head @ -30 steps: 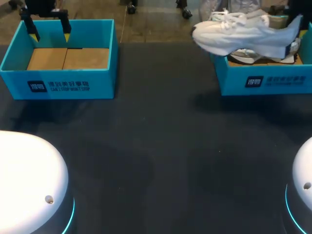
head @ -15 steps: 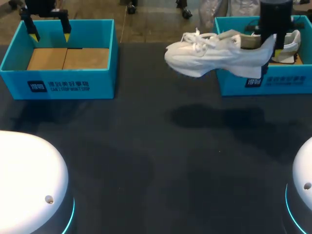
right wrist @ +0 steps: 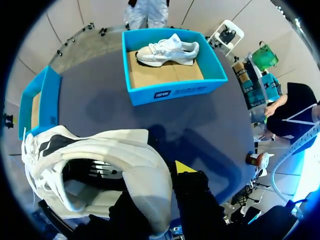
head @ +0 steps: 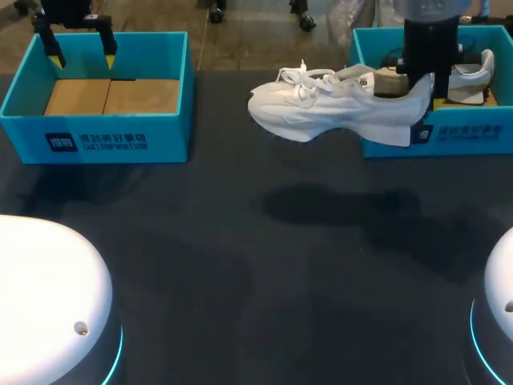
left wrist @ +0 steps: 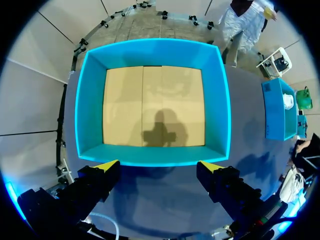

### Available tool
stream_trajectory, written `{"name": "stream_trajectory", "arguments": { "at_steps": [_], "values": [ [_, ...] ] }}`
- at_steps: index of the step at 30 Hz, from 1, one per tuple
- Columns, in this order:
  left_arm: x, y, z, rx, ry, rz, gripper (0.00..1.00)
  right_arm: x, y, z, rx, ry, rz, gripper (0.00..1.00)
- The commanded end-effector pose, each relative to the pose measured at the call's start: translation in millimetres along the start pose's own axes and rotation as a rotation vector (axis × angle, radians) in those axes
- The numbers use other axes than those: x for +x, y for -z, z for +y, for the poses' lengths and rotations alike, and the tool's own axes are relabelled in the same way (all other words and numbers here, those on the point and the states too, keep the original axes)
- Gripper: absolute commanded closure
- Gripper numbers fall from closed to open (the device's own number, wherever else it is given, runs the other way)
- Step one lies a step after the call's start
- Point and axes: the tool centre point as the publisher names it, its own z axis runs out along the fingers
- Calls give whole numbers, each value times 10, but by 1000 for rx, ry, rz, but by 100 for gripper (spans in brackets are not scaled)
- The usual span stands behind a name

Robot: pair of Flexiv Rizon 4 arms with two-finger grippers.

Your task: Take the shoe out of the shoebox, open the shoe tongue, remove and reinsert the insole, then place the shoe into the shoebox

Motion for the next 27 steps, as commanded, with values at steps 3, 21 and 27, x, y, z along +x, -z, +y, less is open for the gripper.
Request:
{"name": "stream_trajectory", "arguments": {
  "at_steps": [3, 21, 27],
  "values": [
    [-4, 0, 6, 1, 0, 0, 0, -6, 7, 12, 1, 0, 3, 100],
    [-4, 0, 6, 1, 0, 0, 0, 62, -222, -952, 15, 64, -61, 100],
    [-4, 0, 6, 1, 0, 0, 0, 209, -248, -1204, 2, 88, -66, 100]
  ]
}}
